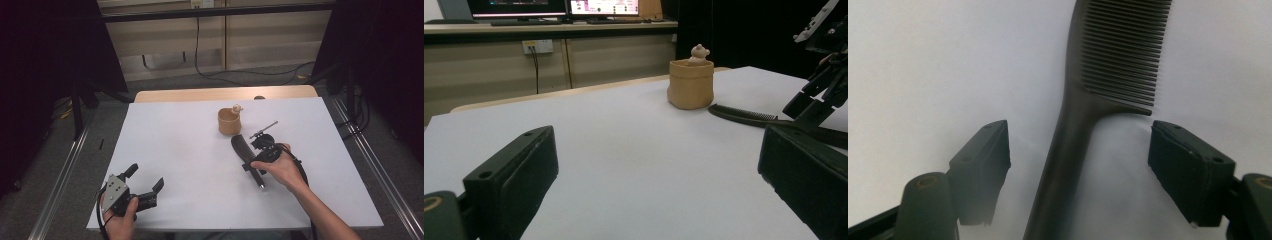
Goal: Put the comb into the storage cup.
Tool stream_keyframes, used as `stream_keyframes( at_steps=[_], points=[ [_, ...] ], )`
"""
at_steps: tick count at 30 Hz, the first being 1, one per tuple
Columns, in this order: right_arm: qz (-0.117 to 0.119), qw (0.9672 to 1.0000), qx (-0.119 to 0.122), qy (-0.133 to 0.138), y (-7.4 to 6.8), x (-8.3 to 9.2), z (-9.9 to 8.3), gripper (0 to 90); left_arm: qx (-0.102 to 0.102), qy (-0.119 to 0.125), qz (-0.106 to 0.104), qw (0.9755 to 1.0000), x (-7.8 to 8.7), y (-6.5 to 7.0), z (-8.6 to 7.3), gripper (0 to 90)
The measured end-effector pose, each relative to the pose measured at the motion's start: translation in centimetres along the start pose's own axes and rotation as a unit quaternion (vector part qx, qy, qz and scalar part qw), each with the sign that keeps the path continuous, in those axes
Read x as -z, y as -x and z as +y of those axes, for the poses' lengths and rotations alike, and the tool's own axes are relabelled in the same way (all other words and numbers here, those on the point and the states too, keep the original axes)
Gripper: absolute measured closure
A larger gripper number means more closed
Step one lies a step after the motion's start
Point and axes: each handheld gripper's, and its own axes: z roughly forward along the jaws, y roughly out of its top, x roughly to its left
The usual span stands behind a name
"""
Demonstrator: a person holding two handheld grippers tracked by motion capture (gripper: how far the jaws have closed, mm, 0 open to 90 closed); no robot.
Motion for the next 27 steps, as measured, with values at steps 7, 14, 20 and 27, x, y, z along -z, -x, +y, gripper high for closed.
stream_keyframes(
  at_steps=[7,14,20,27],
  points=[
    [-0.002,0.9999,-0.005,-0.016,-0.31,-0.29,0.46,36.4,-0.001,0.001,-0.001,1.0000,0.01,0.00,0.00,2.9],
    [-0.012,0.9993,-0.003,-0.034,-0.69,-0.58,0.87,41.6,-0.001,0.001,-0.002,1.0000,0.01,0.03,0.02,2.9],
    [-0.021,0.9989,-0.003,-0.041,-0.81,-0.80,0.95,45.0,-0.003,-0.001,-0.005,1.0000,0.00,0.08,0.01,2.9],
    [-0.026,0.9988,-0.002,-0.040,-0.81,-0.74,0.94,50.8,-0.003,-0.001,-0.005,1.0000,-0.01,0.08,0.00,2.9]
  ],
)
